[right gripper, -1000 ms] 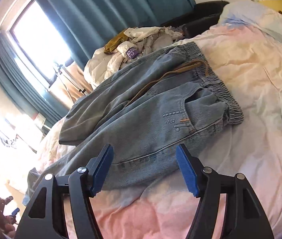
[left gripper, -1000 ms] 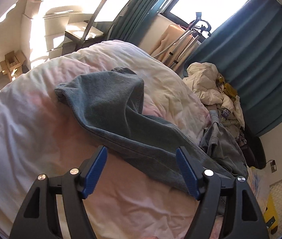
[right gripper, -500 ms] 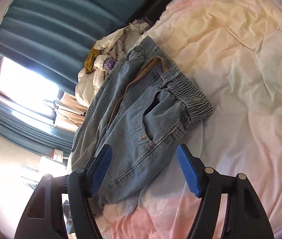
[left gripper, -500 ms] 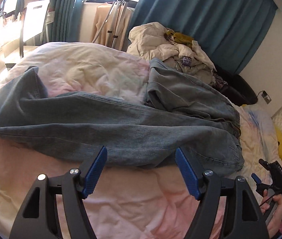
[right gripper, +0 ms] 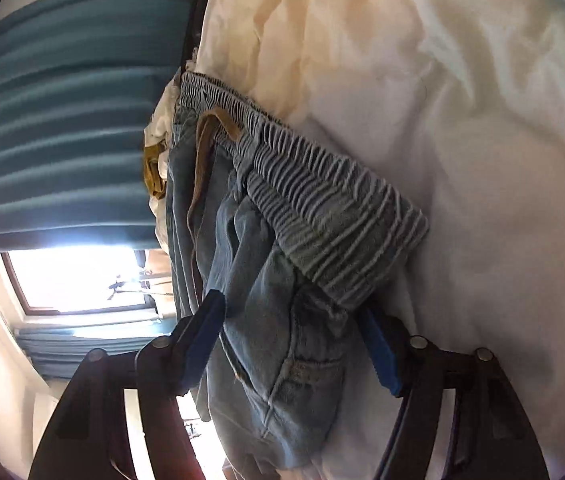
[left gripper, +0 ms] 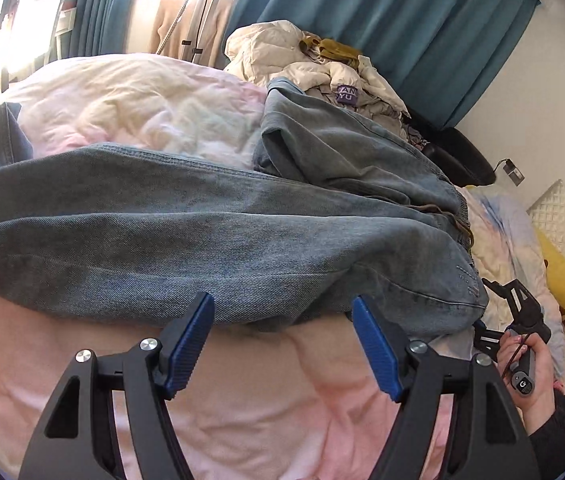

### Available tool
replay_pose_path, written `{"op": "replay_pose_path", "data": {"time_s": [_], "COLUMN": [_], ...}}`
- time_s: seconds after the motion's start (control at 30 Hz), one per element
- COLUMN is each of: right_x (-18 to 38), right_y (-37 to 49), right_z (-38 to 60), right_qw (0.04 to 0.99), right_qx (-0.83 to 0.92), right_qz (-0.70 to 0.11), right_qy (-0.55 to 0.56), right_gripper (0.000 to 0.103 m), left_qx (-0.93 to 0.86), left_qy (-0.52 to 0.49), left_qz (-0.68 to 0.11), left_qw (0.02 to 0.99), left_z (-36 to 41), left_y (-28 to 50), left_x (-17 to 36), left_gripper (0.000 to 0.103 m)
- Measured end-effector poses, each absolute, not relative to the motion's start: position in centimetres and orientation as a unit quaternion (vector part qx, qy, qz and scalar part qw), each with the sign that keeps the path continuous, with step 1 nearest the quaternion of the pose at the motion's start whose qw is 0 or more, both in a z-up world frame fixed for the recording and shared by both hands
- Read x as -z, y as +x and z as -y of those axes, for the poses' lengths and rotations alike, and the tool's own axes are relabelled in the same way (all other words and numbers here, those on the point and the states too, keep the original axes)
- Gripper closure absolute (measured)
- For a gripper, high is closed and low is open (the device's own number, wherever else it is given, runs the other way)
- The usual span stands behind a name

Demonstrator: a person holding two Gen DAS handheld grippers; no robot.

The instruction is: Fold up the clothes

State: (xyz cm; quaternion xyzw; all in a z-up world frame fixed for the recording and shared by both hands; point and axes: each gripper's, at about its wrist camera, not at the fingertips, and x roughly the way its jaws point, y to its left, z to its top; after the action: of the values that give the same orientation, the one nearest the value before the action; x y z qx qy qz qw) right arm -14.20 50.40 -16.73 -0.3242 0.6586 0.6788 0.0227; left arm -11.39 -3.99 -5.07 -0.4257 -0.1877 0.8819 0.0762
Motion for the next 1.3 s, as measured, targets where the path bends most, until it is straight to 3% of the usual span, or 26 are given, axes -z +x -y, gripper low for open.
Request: {"op": "replay_pose_path", "data": {"time_s": [0.17,0.33,0.43,0.57,0.83,0.93,1.3], "right_x": [15.3,8.4,4.5,3.9,14.2,13.2,8.8], "right_y": [-15.5,-15.5,-14.9,-14.3,-15.6,-16.2,-12.1], "right_z": [-50.7,-49.9,-50.3,-52.4,-55.0,-54.1,-51.4], "right_qw": [0.065,0.088,0.098,0.129,0.221,0.232,0.232], "right_qx": [-0.727,-0.823,-0.862,-0.878,-0.831,-0.839,-0.832], "right_qz": [-0.597,-0.491,-0.447,-0.412,-0.372,-0.338,-0.327], "right_qy": [-0.334,-0.273,-0.220,-0.206,-0.350,-0.359,-0.382], "right_gripper": [0.076,0.081,0.082,0.082,0.082,0.081,0.062], "left_qx": [-0.869,-0.870,-0.872,-0.873,-0.867,-0.864,-0.867], "left_qy": [-0.444,-0.439,-0.435,-0.434,-0.454,-0.458,-0.437], "left_qz": [0.201,0.211,0.215,0.214,0.199,0.199,0.238], "left_qw": [0.081,0.073,0.067,0.062,0.058,0.055,0.028], "left_z": [4.1,4.6,5.0,5.1,4.2,4.3,7.0], "left_y": [-12.0,-11.5,-11.2,-11.3,-12.3,-12.6,-11.5], "left_x": [6.2,6.0,5.8,5.8,6.9,7.1,5.8], "left_gripper": [0.030,0.030,0.030,0.030,0.030,0.030,0.030]}}
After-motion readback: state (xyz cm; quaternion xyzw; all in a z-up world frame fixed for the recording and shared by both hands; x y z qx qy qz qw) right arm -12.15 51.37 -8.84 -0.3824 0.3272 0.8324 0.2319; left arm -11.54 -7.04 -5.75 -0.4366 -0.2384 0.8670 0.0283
